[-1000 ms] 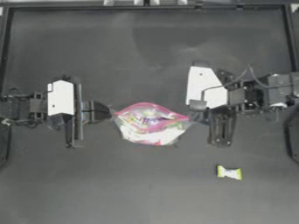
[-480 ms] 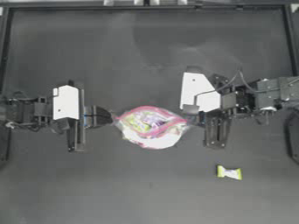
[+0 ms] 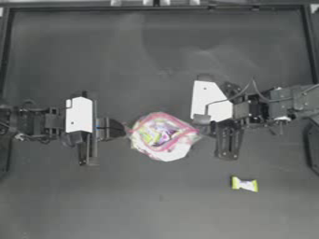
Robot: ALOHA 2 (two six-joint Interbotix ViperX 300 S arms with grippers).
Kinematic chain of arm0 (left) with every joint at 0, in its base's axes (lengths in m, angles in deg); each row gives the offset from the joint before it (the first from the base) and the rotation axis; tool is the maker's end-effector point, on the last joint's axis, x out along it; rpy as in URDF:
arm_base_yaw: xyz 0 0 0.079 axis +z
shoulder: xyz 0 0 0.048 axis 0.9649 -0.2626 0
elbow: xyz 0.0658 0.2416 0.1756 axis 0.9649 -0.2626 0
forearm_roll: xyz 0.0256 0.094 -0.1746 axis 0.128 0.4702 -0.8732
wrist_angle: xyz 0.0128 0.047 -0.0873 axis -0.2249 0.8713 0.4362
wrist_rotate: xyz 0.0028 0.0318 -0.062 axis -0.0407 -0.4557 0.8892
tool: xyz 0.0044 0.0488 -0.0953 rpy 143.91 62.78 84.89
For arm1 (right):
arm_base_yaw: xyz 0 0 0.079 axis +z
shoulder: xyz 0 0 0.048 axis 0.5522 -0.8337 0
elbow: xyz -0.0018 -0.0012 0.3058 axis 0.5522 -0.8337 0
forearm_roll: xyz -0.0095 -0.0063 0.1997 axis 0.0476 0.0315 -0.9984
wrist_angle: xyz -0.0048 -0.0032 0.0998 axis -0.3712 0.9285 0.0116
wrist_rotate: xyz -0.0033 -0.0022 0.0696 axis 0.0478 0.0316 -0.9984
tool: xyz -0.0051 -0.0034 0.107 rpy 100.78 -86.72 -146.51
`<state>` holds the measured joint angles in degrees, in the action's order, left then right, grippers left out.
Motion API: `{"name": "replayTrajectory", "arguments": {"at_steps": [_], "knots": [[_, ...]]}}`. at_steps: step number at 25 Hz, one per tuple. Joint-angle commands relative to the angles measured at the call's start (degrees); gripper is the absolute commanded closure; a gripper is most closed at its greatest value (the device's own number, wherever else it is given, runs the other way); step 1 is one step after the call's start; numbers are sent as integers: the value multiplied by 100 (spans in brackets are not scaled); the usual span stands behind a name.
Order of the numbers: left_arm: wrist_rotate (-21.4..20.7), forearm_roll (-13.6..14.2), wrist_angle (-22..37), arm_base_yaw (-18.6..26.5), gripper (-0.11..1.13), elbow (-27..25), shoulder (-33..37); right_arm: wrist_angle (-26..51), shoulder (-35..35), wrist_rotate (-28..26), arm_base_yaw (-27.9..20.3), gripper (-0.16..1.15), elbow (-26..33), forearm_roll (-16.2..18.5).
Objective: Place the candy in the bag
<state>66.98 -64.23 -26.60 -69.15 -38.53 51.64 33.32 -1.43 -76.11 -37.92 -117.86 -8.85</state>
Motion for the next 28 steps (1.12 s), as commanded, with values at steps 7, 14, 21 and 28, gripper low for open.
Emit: {"name": "replayTrajectory", "arguments": {"at_steps": [7,14,21,28], "knots": [[-44,0,-360,-35,98,123,-299,-343,-97,-18,26,93,-53,26],[-299,-26,-457,-26,98,141,-483,-448,-229,-18,26,93,-53,44],[-316,-26,-598,0,98,158,-650,-448,-237,-18,26,93,-62,18],[-448,-26,-642,9,98,167,-659,-448,-264,-26,26,93,-97,0]]}}
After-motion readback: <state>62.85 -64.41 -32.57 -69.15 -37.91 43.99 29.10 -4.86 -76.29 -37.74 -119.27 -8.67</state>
